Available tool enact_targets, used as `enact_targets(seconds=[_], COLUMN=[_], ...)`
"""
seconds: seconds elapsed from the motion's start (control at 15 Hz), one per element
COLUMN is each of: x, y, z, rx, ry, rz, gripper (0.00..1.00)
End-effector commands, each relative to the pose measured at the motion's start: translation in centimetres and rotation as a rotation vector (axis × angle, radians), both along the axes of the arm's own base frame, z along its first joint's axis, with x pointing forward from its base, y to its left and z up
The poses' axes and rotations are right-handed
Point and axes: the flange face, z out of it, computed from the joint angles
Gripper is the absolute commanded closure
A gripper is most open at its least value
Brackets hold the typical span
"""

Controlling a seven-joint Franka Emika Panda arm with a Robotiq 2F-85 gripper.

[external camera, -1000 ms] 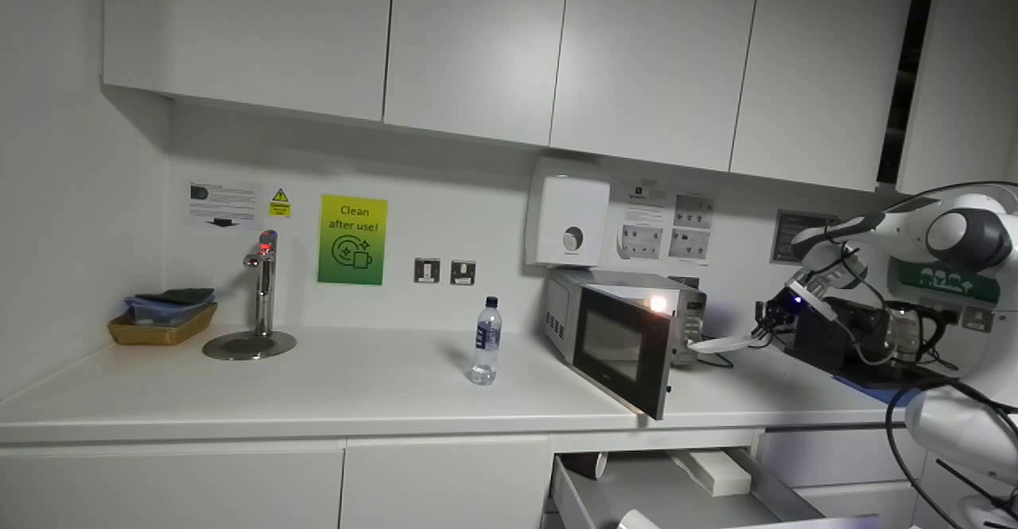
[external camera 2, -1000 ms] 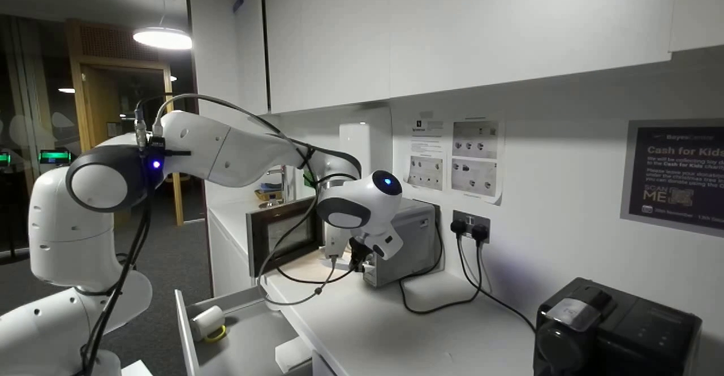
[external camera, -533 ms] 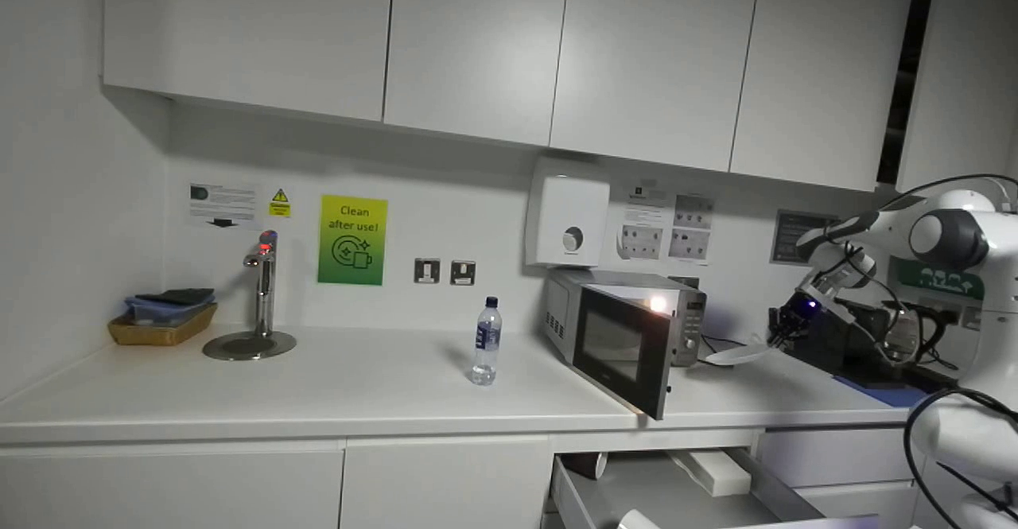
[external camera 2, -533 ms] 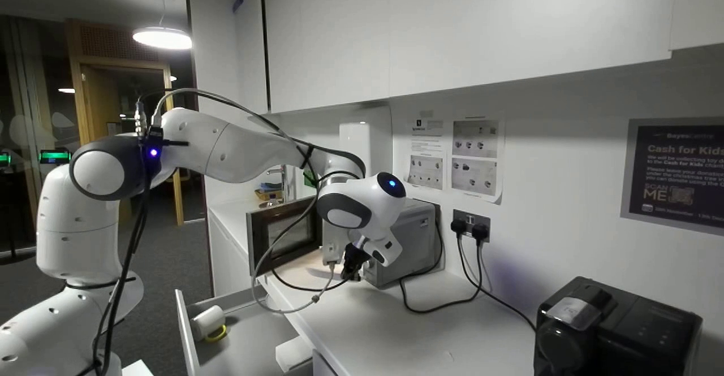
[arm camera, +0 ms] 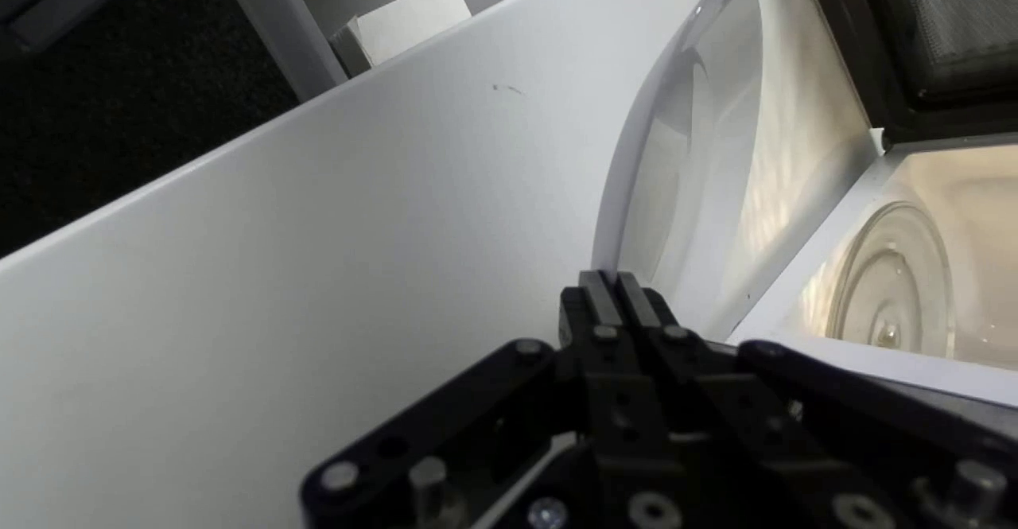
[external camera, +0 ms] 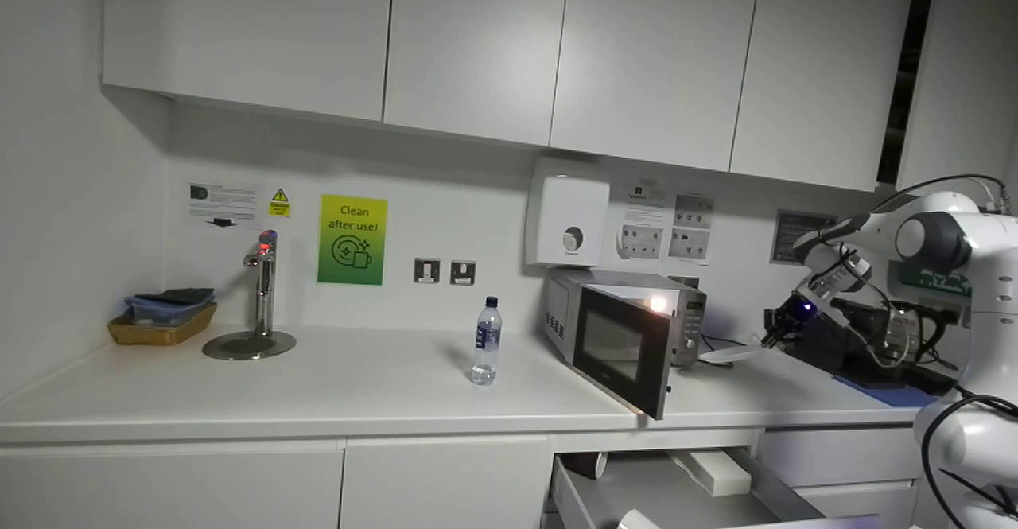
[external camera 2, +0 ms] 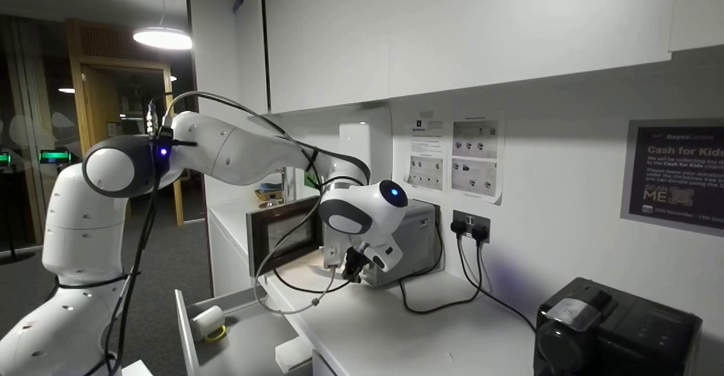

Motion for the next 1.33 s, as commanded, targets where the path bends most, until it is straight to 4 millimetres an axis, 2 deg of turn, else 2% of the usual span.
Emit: enact_targets(seconds=[0.0, 0.67, 1.27], x=[1.0, 0.4, 2.2], y=[-0.7, -2.0, -0.6], z=[0.2, -2.7, -4.9], rx=[0.009, -0.037, 0.033], ry=[-0.091, -0.199, -0.275], rz=[0.016, 0.189, 0.204], gripper=[0.99, 0.99, 0.99])
